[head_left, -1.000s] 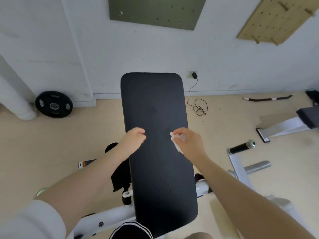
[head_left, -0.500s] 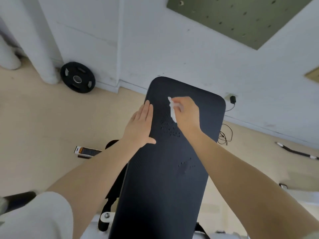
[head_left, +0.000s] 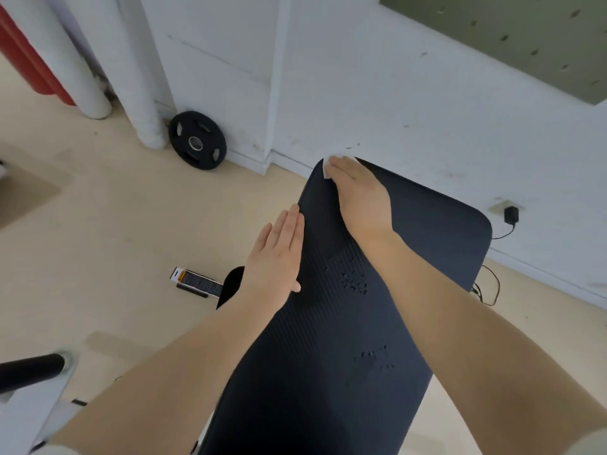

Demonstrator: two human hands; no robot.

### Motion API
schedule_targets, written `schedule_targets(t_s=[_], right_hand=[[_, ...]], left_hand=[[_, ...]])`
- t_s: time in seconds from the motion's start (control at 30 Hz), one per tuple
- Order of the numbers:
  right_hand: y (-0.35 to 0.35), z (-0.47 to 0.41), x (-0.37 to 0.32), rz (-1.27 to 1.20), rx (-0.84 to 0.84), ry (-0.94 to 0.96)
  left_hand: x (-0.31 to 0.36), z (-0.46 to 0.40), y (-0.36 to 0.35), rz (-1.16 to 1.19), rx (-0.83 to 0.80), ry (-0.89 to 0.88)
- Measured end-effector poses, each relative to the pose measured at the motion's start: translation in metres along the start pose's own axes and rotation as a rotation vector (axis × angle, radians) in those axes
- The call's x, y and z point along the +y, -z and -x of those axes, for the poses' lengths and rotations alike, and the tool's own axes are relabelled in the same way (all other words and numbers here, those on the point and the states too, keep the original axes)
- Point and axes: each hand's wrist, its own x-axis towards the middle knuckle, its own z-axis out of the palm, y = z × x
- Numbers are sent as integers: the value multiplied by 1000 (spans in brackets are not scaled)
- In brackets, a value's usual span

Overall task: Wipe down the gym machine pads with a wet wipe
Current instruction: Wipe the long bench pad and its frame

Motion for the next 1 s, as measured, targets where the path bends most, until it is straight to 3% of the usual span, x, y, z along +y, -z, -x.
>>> schedule_targets(t_s=[0.17, 0.37, 0.6, 0.73, 0.83, 1.0], right_hand=[[4, 2, 9, -97, 3, 79], [-2, 10, -11, -114, 40, 7], [-3, 94, -24, -63, -280, 360], [-5, 116, -10, 197, -280, 524], [0, 93, -4, 270, -266, 450], [19, 35, 15, 282, -312, 108]], left_hand=[[-3, 0, -1, 3, 22, 17], [-6, 3, -6, 56, 46, 22], [-11, 7, -10, 164, 46, 27], [-12, 4, -12, 200, 29, 28], [-11, 3, -14, 205, 23, 43], [-9, 3, -10, 200, 1, 75]])
